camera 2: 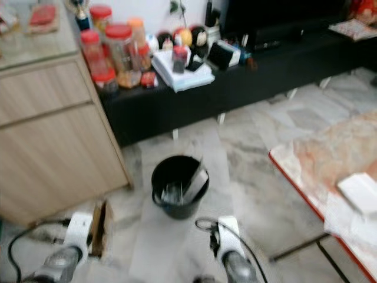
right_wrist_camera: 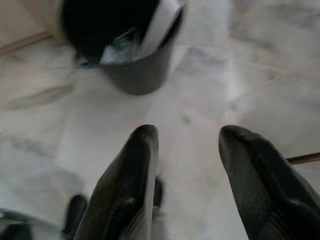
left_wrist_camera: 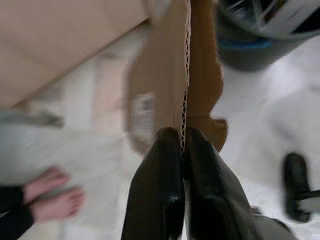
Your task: Picking trash to rubbish bin
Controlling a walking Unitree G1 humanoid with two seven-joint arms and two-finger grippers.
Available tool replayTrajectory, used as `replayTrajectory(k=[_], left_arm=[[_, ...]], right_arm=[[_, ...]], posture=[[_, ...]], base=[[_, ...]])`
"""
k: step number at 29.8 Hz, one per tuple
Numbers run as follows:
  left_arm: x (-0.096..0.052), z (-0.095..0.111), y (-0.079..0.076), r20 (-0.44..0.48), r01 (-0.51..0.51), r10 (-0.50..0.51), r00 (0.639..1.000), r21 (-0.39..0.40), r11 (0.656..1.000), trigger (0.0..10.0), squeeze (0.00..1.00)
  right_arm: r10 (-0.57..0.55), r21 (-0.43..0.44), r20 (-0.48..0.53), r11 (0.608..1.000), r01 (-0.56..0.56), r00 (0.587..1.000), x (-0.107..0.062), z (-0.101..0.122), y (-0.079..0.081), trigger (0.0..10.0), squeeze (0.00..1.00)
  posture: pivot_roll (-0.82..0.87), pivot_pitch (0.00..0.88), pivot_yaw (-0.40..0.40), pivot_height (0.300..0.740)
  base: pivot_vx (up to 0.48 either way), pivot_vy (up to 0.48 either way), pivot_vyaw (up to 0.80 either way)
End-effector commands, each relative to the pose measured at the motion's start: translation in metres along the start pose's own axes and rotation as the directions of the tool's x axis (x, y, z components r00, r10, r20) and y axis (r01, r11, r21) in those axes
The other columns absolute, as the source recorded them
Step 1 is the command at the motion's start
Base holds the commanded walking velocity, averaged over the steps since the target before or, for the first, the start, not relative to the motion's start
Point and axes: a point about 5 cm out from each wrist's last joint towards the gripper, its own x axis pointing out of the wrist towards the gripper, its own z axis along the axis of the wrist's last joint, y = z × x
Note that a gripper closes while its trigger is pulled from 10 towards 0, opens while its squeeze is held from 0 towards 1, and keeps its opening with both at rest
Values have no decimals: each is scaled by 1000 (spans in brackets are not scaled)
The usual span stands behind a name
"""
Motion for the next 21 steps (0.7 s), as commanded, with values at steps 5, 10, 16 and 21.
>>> replayTrajectory(k=[5, 10, 16, 21], left_arm=[[-1, -1, 7, -10, -14, 14, 1000, 17, 1000, 10000, 0], [1, 7, 4, 24, 1, -3, 1000, 63, 998, 10000, 0], [6, 37, -4, 132, 39, -60, 989, 155, 987, 10000, 0], [8, 65, -14, 221, 63, -118, 968, 242, 968, 10000, 0]], right_arm=[[9, 17, 8, 1000, -9, 1000, 1, 1, 5, 10000, 0], [10, 17, 9, 1000, -10, 1000, 1, 1, 4, 10000, 0], [14, 14, 8, 1000, -14, 1000, 1, 1, 5, 10000, 0], [21, 5, 17, 1000, -21, 1000, 2, 4, 7, 10000, 0]], posture=[[160, 137, -32, 740], [158, 136, -31, 740], [160, 139, -30, 740], [159, 137, -27, 740]], base=[[480, 0, 0], [480, 0, 0], [438, 0, 0], [454, 0, 0]])
